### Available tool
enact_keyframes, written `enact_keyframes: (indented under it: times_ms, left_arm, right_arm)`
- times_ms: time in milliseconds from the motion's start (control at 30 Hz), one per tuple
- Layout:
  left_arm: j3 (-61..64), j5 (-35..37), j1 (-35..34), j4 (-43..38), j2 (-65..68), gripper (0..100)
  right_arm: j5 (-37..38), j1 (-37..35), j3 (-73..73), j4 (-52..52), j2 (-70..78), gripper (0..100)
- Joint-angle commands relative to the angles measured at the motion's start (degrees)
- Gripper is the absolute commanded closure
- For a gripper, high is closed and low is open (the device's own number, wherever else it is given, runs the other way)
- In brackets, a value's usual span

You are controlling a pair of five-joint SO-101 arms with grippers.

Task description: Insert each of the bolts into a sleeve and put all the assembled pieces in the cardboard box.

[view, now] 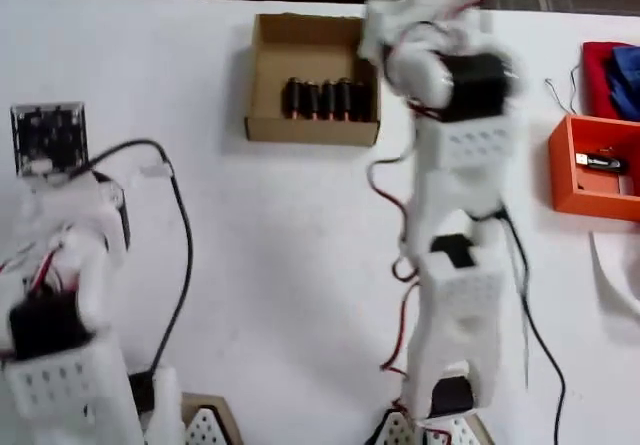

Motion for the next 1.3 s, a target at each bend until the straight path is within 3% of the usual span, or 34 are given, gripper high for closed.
enact_keyframes:
  times_ms: [0,100,200,367,567,700,933,1067,1267]
  left_arm:
    - [1.3,0.1,0.6,3.2,-8.2,97]
    - [6.0,0.3,0.6,6.2,-16.0,97]
    - [13.6,0.3,0.7,6.2,-24.0,97]
    - [27.7,0.3,2.9,4.0,-38.1,97]
    - [41.8,1.9,16.4,3.9,-38.5,83]
    - [42.9,5.0,21.0,4.0,-38.6,82]
    - [44.9,4.9,21.4,12.1,-38.6,83]
    - [44.6,4.5,18.0,12.6,-38.6,95]
    - [45.0,-2.3,10.7,12.4,-38.6,98]
  right_arm:
    - [-0.4,4.6,3.5,1.5,-13.1,81.5]
    - [0.1,7.5,18.2,1.5,-25.0,81.5]
    - [4.7,7.5,42.3,1.5,-40.5,81.5]
    - [6.5,2.9,84.7,0.0,-63.6,81.3]
    - [7.3,3.2,122.7,-19.3,-82.2,81.2]
    - [12.3,1.5,145.7,-31.5,-93.8,81.3]
    - [12.9,1.5,169.8,-30.8,-118.0,81.5]
    - [13.3,1.5,177.1,-22.3,-132.7,81.7]
    - [13.4,3.1,177.1,-21.5,-130.2,93.9]
